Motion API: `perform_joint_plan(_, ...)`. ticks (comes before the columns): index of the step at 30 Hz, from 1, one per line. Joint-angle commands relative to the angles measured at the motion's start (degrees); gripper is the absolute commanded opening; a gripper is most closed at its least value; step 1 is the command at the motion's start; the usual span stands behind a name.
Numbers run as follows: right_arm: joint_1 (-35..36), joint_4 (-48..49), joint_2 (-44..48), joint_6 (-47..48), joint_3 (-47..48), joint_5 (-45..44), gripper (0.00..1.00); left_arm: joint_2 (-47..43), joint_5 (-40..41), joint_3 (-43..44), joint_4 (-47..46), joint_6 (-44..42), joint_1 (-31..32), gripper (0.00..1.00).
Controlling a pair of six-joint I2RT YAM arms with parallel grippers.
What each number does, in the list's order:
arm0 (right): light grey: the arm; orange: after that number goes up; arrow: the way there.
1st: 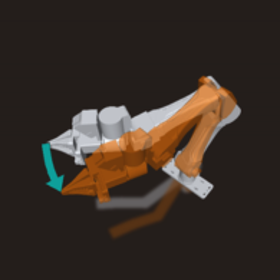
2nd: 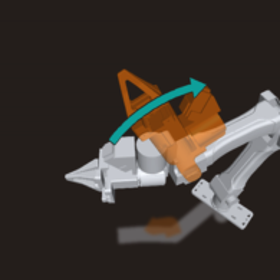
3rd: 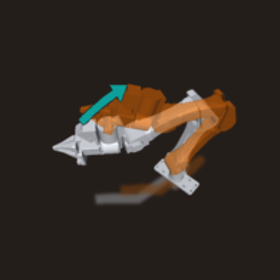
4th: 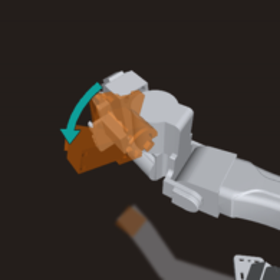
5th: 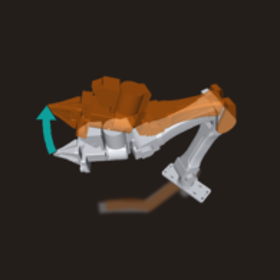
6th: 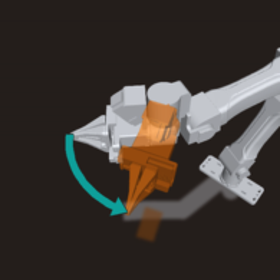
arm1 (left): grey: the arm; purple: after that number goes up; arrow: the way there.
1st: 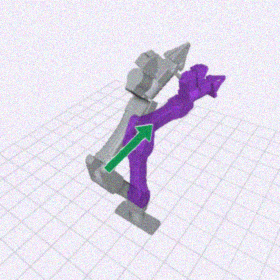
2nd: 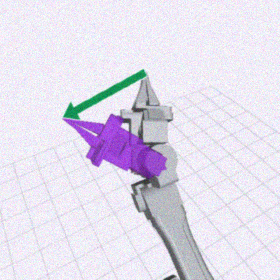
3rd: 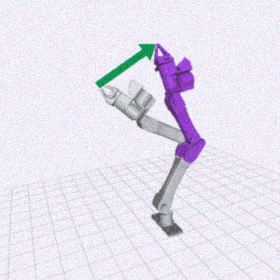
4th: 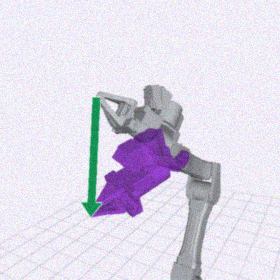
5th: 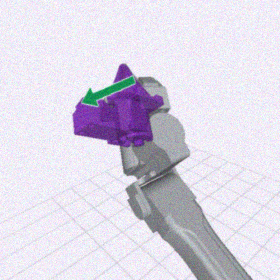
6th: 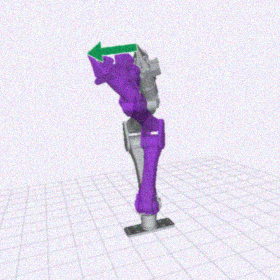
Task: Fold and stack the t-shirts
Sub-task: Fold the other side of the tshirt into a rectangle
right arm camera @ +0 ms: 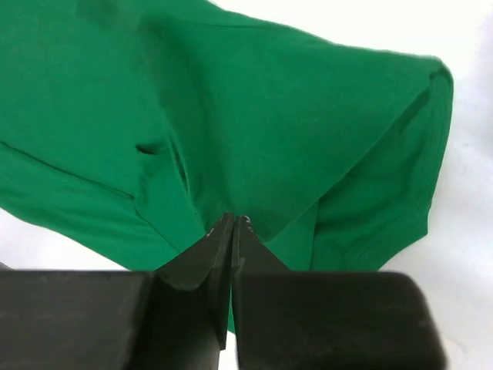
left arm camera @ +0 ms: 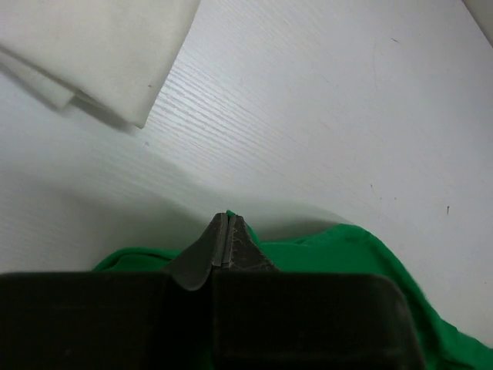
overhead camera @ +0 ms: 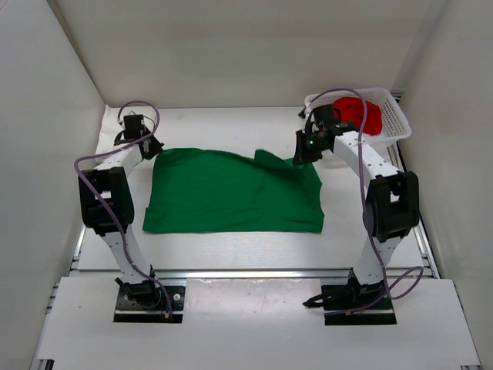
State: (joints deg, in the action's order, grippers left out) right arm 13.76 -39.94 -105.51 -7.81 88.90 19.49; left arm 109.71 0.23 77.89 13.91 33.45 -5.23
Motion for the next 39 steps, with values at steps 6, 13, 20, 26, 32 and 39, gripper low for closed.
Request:
perform_joint_plan(6,-0.49,13.75,10.75,-3.35,-12.6,-0.06,0.0,-8.01,-1.81,-6.68,-2.22,-0.23,-1.09,0.0)
perform_joint_plan(13,-0.22,18.41,20.34,-6.77,-23.33,0.38,0.0,-13.2,-2.34,-11.44,-2.49,-1.11,-2.24,0.0)
perform_joint_plan(20,-0.13,16.74,30.09,-6.94,-28.6,0.11,0.0,-19.53,-2.95,-12.58,-1.87,-1.63,-2.85,0.0)
perform_joint_plan(26,-1.37,16.56,37.22,-7.74,-36.59,-0.94,0.0,-22.17,-1.46,-17.05,-1.6,-3.66,-4.61,0.0)
perform_joint_plan(32,-3.56,17.18,38.98,-8.36,-41.09,0.47,0.0,-20.5,-5.15,-19.52,-1.52,-2.78,-7.51,0.0)
perform_joint_plan(39,-0.67,11.47,40.74,-6.69,-46.61,-7.6,0.0,-18.84,-3.39,-22.69,0.06,-4.01,-8.03,0.01)
